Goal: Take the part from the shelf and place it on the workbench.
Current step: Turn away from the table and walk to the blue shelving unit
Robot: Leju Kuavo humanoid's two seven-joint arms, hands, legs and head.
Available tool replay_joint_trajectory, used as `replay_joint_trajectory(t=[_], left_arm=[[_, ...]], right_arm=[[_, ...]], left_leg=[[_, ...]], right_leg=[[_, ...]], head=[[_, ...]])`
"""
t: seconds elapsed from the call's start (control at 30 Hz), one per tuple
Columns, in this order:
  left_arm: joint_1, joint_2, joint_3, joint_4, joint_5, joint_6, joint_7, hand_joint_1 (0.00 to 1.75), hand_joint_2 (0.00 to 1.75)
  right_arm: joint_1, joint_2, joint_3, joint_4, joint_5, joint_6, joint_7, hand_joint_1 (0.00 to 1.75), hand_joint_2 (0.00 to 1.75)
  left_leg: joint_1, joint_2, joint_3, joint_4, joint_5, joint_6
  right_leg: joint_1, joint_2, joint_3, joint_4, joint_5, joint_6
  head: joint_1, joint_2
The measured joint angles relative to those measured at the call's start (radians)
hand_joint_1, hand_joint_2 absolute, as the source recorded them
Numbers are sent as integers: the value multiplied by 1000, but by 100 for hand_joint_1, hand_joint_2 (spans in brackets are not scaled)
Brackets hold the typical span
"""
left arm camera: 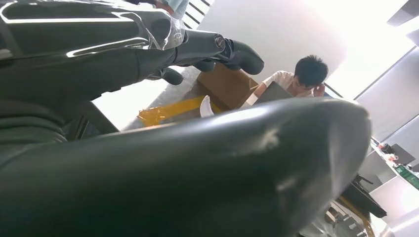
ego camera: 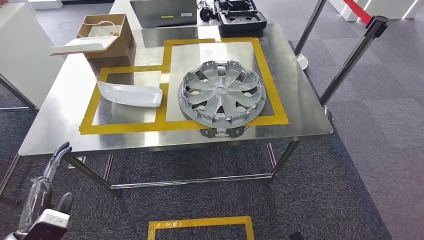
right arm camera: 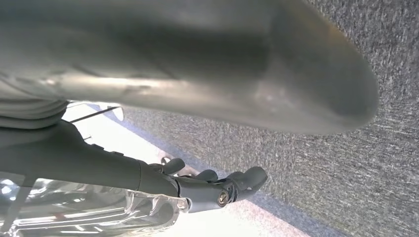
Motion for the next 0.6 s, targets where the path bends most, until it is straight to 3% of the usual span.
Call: replay_joint_trajectory(t=[0.07, 0.13, 0.17, 0.23, 0.3, 0.33, 0.37, 0.4, 0.47, 0.53, 0.57, 0.6], left_arm=[[4, 0, -1, -3, -2, 3, 1, 0, 0], [9, -1, -4, -4, -5, 5, 5, 0, 0], [11, -2, -6, -5, -8, 6, 7, 0, 0], [11, -4, -9, -6, -14, 6, 13, 0, 0], [9, -6, -12, -7, -18, 6, 17, 0, 0], [8, -7, -14, -7, -19, 6, 18, 0, 0], [6, -8, -16, -6, -19, 6, 19, 0, 0], [2, -8, -18, -6, -21, 6, 19, 0, 0], [-6, -8, -21, -7, -23, 6, 20, 0, 0], [-11, -8, -23, -9, -23, 6, 20, 0, 0], [-13, -8, -24, -9, -23, 6, 20, 0, 0], [-15, -8, -24, -10, -23, 6, 21, 0, 0]], right_arm=[[0, 0, 0, 0, 1, 1, -2, 0, 0], [1, 2, 0, 0, 1, 3, -2, 0, 0], [2, 2, -1, 1, 1, 4, -2, 0, 0], [0, 2, -1, 1, 0, 8, -2, 0, 0], [0, 2, -2, 1, 0, 10, -2, 0, 0], [-1, 2, -2, 1, -1, 11, -3, 0, 0], [-1, 2, -2, 1, -1, 12, -3, 0, 0], [-1, 2, -3, 1, -1, 12, -3, 0, 0], [-2, 3, -5, 1, -1, 12, -3, 0, 0], [-3, 4, -5, 1, -1, 13, -3, 0, 0], [-4, 4, -5, 1, -1, 13, -3, 0, 0], [-3, 4, -6, 1, -1, 13, -3, 0, 0]], left_leg=[[-2, 0, -15, 12, 9, -11], [-1, -2, -24, 17, 12, -21], [0, -5, -30, 27, -2, -26], [4, -11, -59, 107, -87, -35], [7, -13, -90, 234, -172, -40], [8, -13, -93, 276, -179, -41], [8, -13, -81, 289, -164, -40], [8, -13, -51, 263, -133, -37], [5, -15, 52, 127, -84, -27], [-1, -18, 143, -10, -89, -18], [-4, -18, 162, -45, -97, -16], [-6, -18, 162, -57, -97, -11]], right_leg=[[3, 2, 23, -51, -12, -12], [1, 1, 7, -53, -5, -31], [0, -1, -1, -54, 2, -42], [-2, -4, -25, -54, 22, -57], [-1, -5, -53, -53, 44, -61], [0, -6, -66, -53, 55, -60], [1, -6, -79, -52, 66, -59], [2, -6, -91, -52, 77, -58], [5, -5, -108, -52, 96, -53], [7, -4, -117, -51, 113, -44], [7, -4, -120, -52, 122, -37], [6, -4, -124, -54, 131, -29]], head=[[1, 0], [1, 0], [0, 0], [-4, 0], [-6, 0], [-6, 0], [-6, 0], [-6, 0], [-6, 0], [-5, 0], [-5, 0], [-5, 0]])
